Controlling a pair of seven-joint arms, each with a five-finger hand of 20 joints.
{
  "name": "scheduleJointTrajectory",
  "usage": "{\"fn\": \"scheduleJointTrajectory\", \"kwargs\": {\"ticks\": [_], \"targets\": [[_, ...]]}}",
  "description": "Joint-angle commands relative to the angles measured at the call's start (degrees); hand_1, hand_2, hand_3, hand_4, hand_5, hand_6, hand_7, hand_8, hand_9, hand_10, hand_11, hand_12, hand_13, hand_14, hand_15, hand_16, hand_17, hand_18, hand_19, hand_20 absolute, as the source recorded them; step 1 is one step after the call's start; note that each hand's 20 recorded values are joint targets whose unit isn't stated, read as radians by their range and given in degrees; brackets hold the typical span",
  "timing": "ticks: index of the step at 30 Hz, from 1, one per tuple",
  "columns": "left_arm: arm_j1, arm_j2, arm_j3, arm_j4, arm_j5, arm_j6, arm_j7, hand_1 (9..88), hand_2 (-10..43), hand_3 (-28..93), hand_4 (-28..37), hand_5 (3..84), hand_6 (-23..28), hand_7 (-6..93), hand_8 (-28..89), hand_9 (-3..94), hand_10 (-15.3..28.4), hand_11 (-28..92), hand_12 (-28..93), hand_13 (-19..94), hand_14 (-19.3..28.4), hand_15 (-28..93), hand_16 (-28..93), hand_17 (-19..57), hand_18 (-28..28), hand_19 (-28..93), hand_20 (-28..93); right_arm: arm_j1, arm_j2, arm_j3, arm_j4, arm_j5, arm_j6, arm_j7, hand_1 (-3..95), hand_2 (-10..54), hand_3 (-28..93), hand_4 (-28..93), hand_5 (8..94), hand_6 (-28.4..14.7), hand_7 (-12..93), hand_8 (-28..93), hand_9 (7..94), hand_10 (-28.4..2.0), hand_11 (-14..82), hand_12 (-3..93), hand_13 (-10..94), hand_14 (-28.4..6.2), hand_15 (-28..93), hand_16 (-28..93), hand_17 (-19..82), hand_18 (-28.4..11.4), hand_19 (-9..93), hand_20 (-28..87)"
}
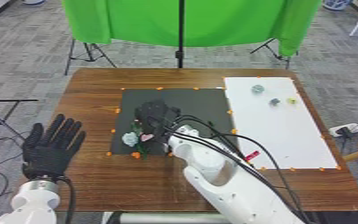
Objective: Arrange flowers
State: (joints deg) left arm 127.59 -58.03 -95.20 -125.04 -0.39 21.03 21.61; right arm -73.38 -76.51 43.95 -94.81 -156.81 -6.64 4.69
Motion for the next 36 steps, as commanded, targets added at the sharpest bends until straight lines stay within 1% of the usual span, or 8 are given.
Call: {"fn": "scheduleJointTrajectory", "kwargs": {"ticks": [1, 6, 10, 16, 20, 25, 29, 36], "targets": [[0.3, -1.01, 0.20, 0.27, -0.07, 0.04, -0.71, 26.1, 16.9, 72, -28.3, 45.0, 8.0, 13.8, -11, 41.1, 14.4, 20, 10, 34, 13.6, 26, -4, -4.1, 13.9, 36, 14, -2.4, 0.3, 3.3, -3.7, 2.9, 0.8, 3.7, 51.0, -9.5, 77, -28, 62.5, -1.3, 19, -14, 64.4, -14.2, 21.2, 18.5, 62, -9.9, 40, 32, 34, -17.6, 74, 31], [0.6, -1.56, -0.01, 0.21, 0.28, -0.43, -0.85, 26.1, 16.9, 72, -28.3, 45.0, 8.0, 13.9, -11, 41.2, 14.4, 20, 10, 34, 13.6, 26, -4, -4.1, 13.8, 36, 14, -5.2, 4.6, 12.0, -9.3, 7.5, 7.0, 10.4, 44.2, -9.5, 81, -28, 57.1, -3.0, 16, -13, 58.9, -15.5, 17.4, 17.3, 58, -12.4, 48, 22, 31, -19.3, 76, 33], [1.9, -1.53, -0.60, -0.37, 0.36, -0.82, 0.64, 26.2, 16.9, 72, -28.3, 45.0, 8.0, 13.9, -11, 41.1, 14.4, 20, 10, 34, 13.6, 26, -4, -4.0, 13.8, 36, 14, -5.4, 12.1, 19.2, -7.9, 12.8, 8.1, 14.2, 42.9, -9.5, 81, -28, 57.4, -3.2, 15, -11, 58.8, -15.8, 16.7, 17.2, 56, -13.1, 48, 20, 29, -19.6, 75, 32], [4.7, -1.96, -1.91, -1.16, -0.21, -0.38, 1.79, 26.2, 17.0, 72, -28.3, 45.0, 7.9, 13.9, -11, 41.2, 14.3, 20, 10, 34, 13.5, 26, -4, -4.1, 13.8, 36, 14, -4.3, 16.4, 26.9, -0.9, 15.0, 0.3, 22.8, 44.7, -9.5, 82, -28, 56.8, -2.8, 15, -12, 57.3, -14.6, 15.8, 16.6, 53, -12.3, 39, 18, 27, -19.0, 73, 30], [4.3, -2.32, -1.71, -0.94, -0.72, -0.58, 1.56, 26.2, 17.0, 72, -28.3, 45.0, 7.9, 13.9, -11, 41.3, 14.3, 20, 10, 35, 13.6, 27, -4, -4.2, 14.2, 38, 15, -4.0, 16.1, 28.8, 3.4, 13.0, 1.0, 24.3, 46.8, -9.5, 82, -28, 53.9, -2.8, 15, -12, 53.4, -13.7, 12.8, 15.4, 51, -12.3, 38, 18, 27, -19.3, 76, 32], [3.4, -1.72, -0.68, -1.05, 0.09, 0.31, 2.85, 26.2, 17.0, 72, -28.3, 45.0, 7.9, 14.0, -11, 41.4, 14.3, 21, 11, 35, 13.6, 28, -4, -4.2, 14.4, 39, 16, -2.9, 15.5, 27.8, 6.6, 10.0, 0.5, 25.5, 41.0, -9.5, 77, -28, 52.0, -3.8, 14, -12, 47.5, -15.5, 10.1, 14.8, 46, -13.5, 41, 19, 27, -20.1, 79, 35], [3.0, -1.69, -0.47, -0.98, 0.65, 0.29, 2.37, 26.3, 17.1, 72, -28.3, 45.4, 7.9, 14.3, -11, 41.8, 14.4, 21, 11, 35, 13.5, 28, -4, -4.1, 14.4, 39, 16, -2.0, 14.9, 27.3, 9.1, 10.0, -2.1, 25.4, 41.1, -9.5, 74, -28, 50.8, -4.3, 13, -11, 45.1, -15.5, 9.2, 14.5, 45, -13.9, 43, 18, 26, -20.6, 80, 37], [3.3, -2.00, -0.06, -0.85, 0.26, 0.27, 2.20, 26.3, 17.2, 72, -28.3, 45.5, 8.0, 14.3, -11, 41.9, 14.3, 21, 10, 35, 13.4, 28, -4, -4.0, 14.3, 38, 15, -2.0, 13.1, 27.1, 12.5, 10.5, -5.0, 27.7, 50.7, -9.5, 72, -28, 58.3, -1.9, 16, -13, 60.1, -13.8, 18.0, 16.6, 54, -11.7, 52, 19, 31, -17.3, 79, 35]]}}
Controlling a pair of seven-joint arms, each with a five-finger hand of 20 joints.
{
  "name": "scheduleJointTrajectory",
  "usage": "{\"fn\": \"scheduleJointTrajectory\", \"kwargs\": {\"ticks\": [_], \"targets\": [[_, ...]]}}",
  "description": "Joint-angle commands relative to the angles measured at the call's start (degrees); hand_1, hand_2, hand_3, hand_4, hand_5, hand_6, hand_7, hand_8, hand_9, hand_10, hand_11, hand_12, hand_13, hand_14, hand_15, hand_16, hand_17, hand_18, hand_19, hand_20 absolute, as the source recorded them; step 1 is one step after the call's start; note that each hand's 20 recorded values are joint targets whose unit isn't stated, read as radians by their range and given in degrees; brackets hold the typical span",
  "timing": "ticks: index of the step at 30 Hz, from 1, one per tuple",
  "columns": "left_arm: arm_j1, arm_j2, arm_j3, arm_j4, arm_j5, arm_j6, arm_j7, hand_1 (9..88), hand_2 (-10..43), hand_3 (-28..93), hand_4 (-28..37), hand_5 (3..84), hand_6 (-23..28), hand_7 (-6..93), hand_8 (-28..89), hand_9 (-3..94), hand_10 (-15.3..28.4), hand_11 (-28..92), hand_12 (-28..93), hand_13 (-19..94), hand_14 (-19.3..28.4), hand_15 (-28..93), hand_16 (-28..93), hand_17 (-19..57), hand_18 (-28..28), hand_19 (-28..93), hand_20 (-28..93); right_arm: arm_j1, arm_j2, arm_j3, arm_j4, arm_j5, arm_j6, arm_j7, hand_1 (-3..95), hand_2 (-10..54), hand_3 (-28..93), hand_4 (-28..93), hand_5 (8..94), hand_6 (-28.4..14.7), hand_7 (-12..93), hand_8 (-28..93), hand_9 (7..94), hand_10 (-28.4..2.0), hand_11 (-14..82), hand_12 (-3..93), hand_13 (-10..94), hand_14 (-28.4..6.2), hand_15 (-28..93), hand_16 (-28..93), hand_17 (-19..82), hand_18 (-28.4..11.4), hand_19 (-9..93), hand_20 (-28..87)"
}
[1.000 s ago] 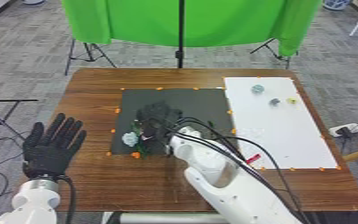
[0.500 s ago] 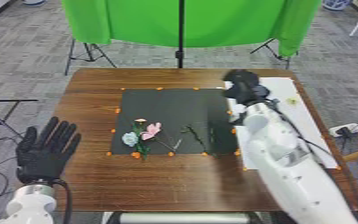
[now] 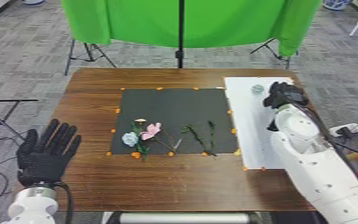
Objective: Arrange flowers
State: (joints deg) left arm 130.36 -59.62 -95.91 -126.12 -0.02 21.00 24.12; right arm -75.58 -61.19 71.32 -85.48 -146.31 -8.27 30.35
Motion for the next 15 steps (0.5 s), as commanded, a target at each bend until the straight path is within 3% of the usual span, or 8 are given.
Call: {"fn": "scheduleJointTrajectory", "kwargs": {"ticks": [1, 3, 6, 9, 12, 15], "targets": [[0.7, -0.48, 0.63, 0.20, -0.10, 0.10, -0.31, 26.3, 17.2, 72, -28.3, 45.5, 8.0, 14.4, -11, 41.9, 14.3, 21, 10, 35, 13.4, 28, -4, -4.0, 14.3, 38, 15, -0.2, -2.1, -0.3, 3.0, 0.3, -2.4, 2.1, 53.1, -9.5, 70, -28, 59.9, -1.7, 17, -13, 62.3, -13.9, 19.5, 17.1, 56, -11.2, 52, 23, 32, -16.6, 78, 34], [1.0, -0.47, 0.41, 0.16, 0.14, 0.13, -0.26, 26.3, 17.2, 72, -28.3, 45.5, 8.0, 14.3, -11, 41.9, 14.3, 21, 10, 35, 13.4, 28, -4, -4.0, 14.3, 38, 15, -1.1, -1.6, -0.4, 2.5, -0.9, 0.2, 0.6, 58.2, -9.5, 65, -28, 63.5, -1.6, 18, -10, 66.9, -13.5, 19.4, 22.9, 59, -10.1, 50, 32, 35, -15.2, 77, 34], [1.0, -0.51, 0.10, 0.32, 0.12, -0.12, -0.31, 26.3, 17.2, 72, -28.3, 45.6, 7.9, 14.4, -11, 41.9, 14.4, 21, 10, 35, 13.4, 28, -4, -4.1, 14.3, 38, 15, -2.9, 0.0, -0.7, -0.9, 0.4, 5.3, -1.4, 64.8, -9.5, 64, -28, 70.4, -1.9, 27, -1, 77.9, -12.2, 13.6, 42.2, 66, -9.3, 47, 43, 39, -14.0, 76, 35], [0.8, -0.43, 0.01, 0.46, 0.01, -0.25, -0.65, 26.3, 17.2, 72, -28.3, 45.6, 7.9, 14.3, -11, 41.9, 14.3, 21, 10, 35, 13.4, 28, -4, -4.1, 14.3, 38, 15, -5.6, 1.7, -0.8, -7.6, 1.5, 8.4, -3.1, 66.2, -9.5, 66, -28, 73.2, -1.3, 30, -1, 81.1, -12.2, 14.7, 46.7, 69, -10.3, 45, 46, 40, -14.2, 75, 38], [1.6, -0.19, -0.58, 0.27, 0.20, -0.13, -0.71, 26.3, 17.2, 72, -28.3, 45.5, 7.9, 14.4, -11, 42.0, 14.2, 21, 10, 35, 13.4, 28, -4, -4.1, 14.3, 38, 15, -8.0, 0.7, -1.7, -14.3, 4.8, 11.9, -6.6, 66.0, -9.5, 67, -28, 73.7, -1.4, 30, -1, 81.6, -12.4, 14.8, 46.9, 69, -10.4, 44, 46, 41, -14.5, 75, 38], [1.2, -0.28, -0.50, 0.63, -0.21, 0.17, -1.07, 26.3, 17.2, 72, -28.3, 45.5, 7.9, 14.3, -11, 41.9, 14.2, 21, 10, 35, 13.4, 28, -4, -4.1, 14.3, 38, 15, -8.9, 0.1, -5.5, -19.0, 6.2, 13.7, -10.5, 65.8, -9.5, 67, -28, 74.0, -1.5, 30, -1, 81.6, -12.6, 14.5, 46.8, 69, -10.7, 44, 46, 41, -14.5, 75, 38]]}}
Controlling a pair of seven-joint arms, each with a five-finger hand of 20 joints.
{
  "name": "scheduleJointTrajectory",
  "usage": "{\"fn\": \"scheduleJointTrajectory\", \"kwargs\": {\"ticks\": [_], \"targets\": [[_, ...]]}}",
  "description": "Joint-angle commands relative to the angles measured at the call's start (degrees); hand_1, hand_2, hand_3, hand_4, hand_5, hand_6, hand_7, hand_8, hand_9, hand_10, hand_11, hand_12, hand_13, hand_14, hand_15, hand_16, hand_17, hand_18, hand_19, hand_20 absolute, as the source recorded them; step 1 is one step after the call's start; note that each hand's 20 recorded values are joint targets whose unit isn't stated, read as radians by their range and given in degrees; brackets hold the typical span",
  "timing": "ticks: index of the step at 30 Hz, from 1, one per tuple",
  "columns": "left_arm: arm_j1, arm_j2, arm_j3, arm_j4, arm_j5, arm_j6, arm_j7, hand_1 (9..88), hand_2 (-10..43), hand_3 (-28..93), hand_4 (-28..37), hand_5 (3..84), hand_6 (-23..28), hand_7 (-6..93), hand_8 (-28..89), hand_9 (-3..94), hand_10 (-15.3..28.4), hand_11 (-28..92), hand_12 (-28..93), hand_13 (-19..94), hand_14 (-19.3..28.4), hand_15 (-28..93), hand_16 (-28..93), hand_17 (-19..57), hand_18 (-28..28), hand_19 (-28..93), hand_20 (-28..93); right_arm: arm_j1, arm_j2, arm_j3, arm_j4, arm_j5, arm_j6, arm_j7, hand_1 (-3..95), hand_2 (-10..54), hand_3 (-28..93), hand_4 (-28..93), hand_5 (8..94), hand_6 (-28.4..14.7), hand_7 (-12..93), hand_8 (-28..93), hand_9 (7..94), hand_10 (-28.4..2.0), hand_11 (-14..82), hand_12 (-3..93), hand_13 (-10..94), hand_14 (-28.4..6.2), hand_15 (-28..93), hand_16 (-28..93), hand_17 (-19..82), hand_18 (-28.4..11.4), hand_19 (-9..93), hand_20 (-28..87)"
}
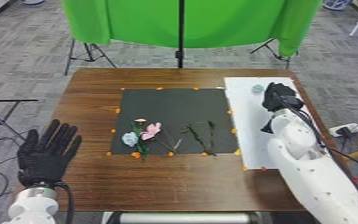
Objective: Arrange flowers
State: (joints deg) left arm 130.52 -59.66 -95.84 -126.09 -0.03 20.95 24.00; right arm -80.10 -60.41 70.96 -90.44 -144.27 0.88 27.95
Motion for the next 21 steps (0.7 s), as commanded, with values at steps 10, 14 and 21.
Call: {"fn": "scheduleJointTrajectory", "kwargs": {"ticks": [10, 14, 21], "targets": [[-0.2, -0.07, 0.27, 0.97, 0.17, 0.25, -1.99, 26.4, 17.3, 72, -28.3, 45.5, 8.0, 14.1, -11, 41.9, 14.4, 21, 10, 35, 13.4, 29, -4, -4.1, 14.3, 38, 16, 0.0, -10.0, -16.7, -11.6, 2.8, -6.0, -14.5, 65.3, -9.5, 66, -28, 72.5, -2.1, 28, -2, 80.1, -12.7, 13.0, 45.4, 67, -10.5, 43, 47, 39, -14.1, 74, 38], [-0.3, -0.02, 0.35, 1.30, -0.40, 0.90, -2.03, 26.4, 17.2, 72, -28.3, 45.5, 8.0, 14.2, -11, 41.9, 14.4, 21, 10, 35, 13.4, 29, -5, -4.1, 14.3, 38, 16, 1.3, -13.1, -18.0, -8.7, 1.6, -8.4, -14.3, 64.8, -9.5, 65, -28, 71.6, -2.3, 27, -2, 79.3, -12.8, 12.4, 44.6, 67, -10.0, 43, 46, 39, -13.9, 74, 38], [-0.5, -0.03, 0.67, 1.50, -1.09, 0.69, -2.26, 26.3, 17.3, 72, -28.3, 45.6, 8.0, 14.1, -11, 41.9, 14.4, 21, 10, 35, 13.4, 29, -5, -4.1, 14.3, 38, 16, 1.2, -15.1, -19.4, -8.1, -0.5, -9.3, -13.4, 64.3, -9.5, 66, -28, 70.5, -2.6, 27, -2, 77.8, -12.9, 12.2, 43.5, 65, -10.0, 44, 46, 38, -13.5, 73, 38]]}}
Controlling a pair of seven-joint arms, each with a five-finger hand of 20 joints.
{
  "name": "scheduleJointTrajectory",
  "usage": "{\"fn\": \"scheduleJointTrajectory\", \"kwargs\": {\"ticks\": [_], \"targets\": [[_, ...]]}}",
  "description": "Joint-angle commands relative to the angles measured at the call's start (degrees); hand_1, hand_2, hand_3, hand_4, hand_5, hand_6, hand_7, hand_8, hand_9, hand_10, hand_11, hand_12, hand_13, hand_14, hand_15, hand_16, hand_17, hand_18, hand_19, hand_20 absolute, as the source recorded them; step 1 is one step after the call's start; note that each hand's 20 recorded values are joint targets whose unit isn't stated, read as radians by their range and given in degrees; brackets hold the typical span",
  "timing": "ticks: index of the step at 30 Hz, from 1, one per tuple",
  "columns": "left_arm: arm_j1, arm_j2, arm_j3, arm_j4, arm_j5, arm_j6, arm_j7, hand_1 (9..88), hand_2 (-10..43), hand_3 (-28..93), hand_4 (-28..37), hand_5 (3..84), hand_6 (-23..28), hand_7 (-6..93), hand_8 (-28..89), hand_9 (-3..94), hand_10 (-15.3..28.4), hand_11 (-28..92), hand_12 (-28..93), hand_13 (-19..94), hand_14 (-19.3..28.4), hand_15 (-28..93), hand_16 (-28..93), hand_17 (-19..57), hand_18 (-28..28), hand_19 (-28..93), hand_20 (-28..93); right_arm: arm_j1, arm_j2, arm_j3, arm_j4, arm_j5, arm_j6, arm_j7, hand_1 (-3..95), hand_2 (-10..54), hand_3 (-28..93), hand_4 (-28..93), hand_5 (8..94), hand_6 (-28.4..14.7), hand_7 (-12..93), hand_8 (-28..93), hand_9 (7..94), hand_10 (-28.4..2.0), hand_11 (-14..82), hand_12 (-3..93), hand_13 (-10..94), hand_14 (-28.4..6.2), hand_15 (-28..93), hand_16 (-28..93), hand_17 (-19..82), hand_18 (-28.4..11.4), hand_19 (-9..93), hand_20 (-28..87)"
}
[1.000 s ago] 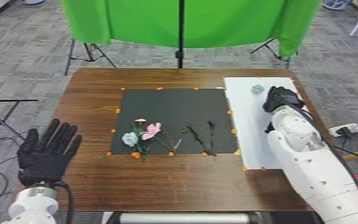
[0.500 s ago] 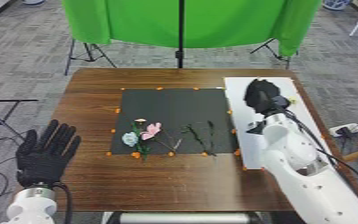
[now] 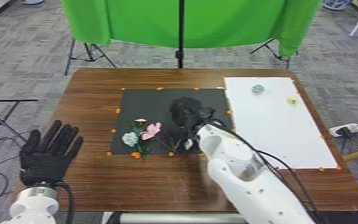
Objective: Arrange flowers
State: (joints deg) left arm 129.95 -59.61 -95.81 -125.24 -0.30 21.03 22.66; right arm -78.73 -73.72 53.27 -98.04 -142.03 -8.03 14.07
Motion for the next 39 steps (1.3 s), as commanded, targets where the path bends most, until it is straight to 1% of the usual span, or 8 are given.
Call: {"fn": "scheduleJointTrajectory", "kwargs": {"ticks": [1, 9, 15, 19, 27, 33, 36, 39], "targets": [[0.1, -0.05, 0.60, 0.66, -0.85, 0.47, -0.90, 26.4, 17.3, 72, -28.3, 45.6, 8.0, 14.2, -11, 41.9, 14.5, 21, 10, 35, 13.4, 29, -5, -4.2, 14.3, 38, 16, -0.3, -1.7, -1.9, -0.5, -3.1, -1.0, 0.6, 64.1, -9.5, 66, -28, 70.0, -2.8, 26, -2, 77.4, -12.8, 12.2, 42.8, 65, -9.9, 44, 45, 38, -13.4, 73, 38], [1.0, 0.24, 0.12, 0.29, -1.62, 0.13, -0.32, 26.3, 17.4, 72, -28.3, 45.6, 8.1, 14.1, -11, 41.9, 14.5, 21, 10, 35, 13.4, 30, -5, -4.2, 14.3, 38, 16, -1.6, -0.7, -1.1, -0.9, -2.7, -4.0, 2.2, 60.8, -9.5, 67, -28, 64.8, -1.8, 19, -12, 64.6, -14.1, 20.8, 19.8, 58, -8.8, 47, 39, 35, -12.7, 72, 34], [1.0, 0.07, 0.22, 0.16, -2.04, 0.64, -0.32, 26.2, 17.4, 72, -28.3, 45.6, 8.1, 14.2, -11, 41.9, 14.4, 21, 10, 35, 13.4, 30, -5, -4.2, 14.3, 38, 16, -2.0, -0.1, 0.7, -4.9, 0.7, -7.5, 4.6, 56.2, -9.5, 72, -28, 62.1, -2.7, 17, -13, 59.2, -15.1, 17.2, 16.7, 54, -10.3, 50, 34, 32, -13.8, 71, 33], [1.1, 0.13, 0.18, 0.20, -2.12, 0.57, -0.12, 26.2, 17.4, 72, -28.3, 45.3, 8.0, 14.2, -11, 41.8, 14.4, 21, 10, 35, 13.4, 30, -5, -4.3, 14.3, 38, 16, -2.3, 0.2, 1.2, -7.6, 1.5, -4.4, 4.9, 48.5, -9.5, 79, -28, 54.3, -5.2, 14, -12, 51.5, -17.2, 13.2, 15.6, 50, -13.0, 58, 21, 30, -16.1, 74, 31], [0.0, -0.03, 0.82, 0.42, -2.05, 0.46, -0.22, 26.2, 17.4, 72, -28.3, 45.3, 8.0, 14.3, -11, 41.9, 14.4, 21, 11, 35, 13.4, 30, -5, -4.3, 14.3, 38, 16, -0.6, 3.6, 5.8, -9.8, 1.6, -3.0, 7.5, 43.5, -9.5, 79, -28, 50.8, -6.4, 11, -11, 48.6, -18.6, 11.7, 15.4, 48, -14.9, 58, 20, 28, -18.5, 76, 32], [0.5, -0.05, 0.49, -0.01, -1.80, 0.31, 0.42, 26.1, 17.4, 72, -28.3, 45.4, 8.1, 14.3, -11, 41.9, 14.5, 21, 10, 35, 13.5, 30, -5, -4.3, 14.3, 38, 16, 0.1, 12.2, 15.8, -5.2, 1.1, 0.3, 15.6, 38.0, -9.5, 80, -28, 48.8, -6.9, 9, -10, 43.2, -20.6, 8.2, 15.5, 39, -17.1, 38, 14, 22, -20.5, 72, 28], [1.1, 0.00, 0.37, -0.31, -1.85, 0.37, 0.78, 26.1, 17.4, 72, -28.3, 45.5, 8.1, 14.3, -11, 41.8, 14.5, 21, 10, 35, 13.5, 30, -5, -4.3, 14.3, 38, 16, 1.0, 15.1, 21.5, -1.4, 4.8, -5.6, 18.7, 39.0, -9.5, 81, -28, 45.7, -7.2, 10, -10, 38.0, -20.5, 7.4, 14.5, 32, -17.9, 25, 15, 18, -19.9, 66, 23], [1.9, 0.08, 0.05, -0.48, -1.86, 0.10, 1.06, 26.2, 17.4, 72, -28.3, 45.3, 8.0, 14.3, -11, 41.8, 14.5, 21, 11, 35, 13.4, 30, -5, -4.3, 14.3, 38, 16, 1.9, 16.9, 23.9, 4.0, 4.7, -5.0, 20.1, 41.4, -9.5, 82, -28, 42.1, -6.7, 10, -10, 33.3, -19.0, 5.3, 13.0, 26, -17.5, 14, 16, 13, -19.4, 59, 19]]}}
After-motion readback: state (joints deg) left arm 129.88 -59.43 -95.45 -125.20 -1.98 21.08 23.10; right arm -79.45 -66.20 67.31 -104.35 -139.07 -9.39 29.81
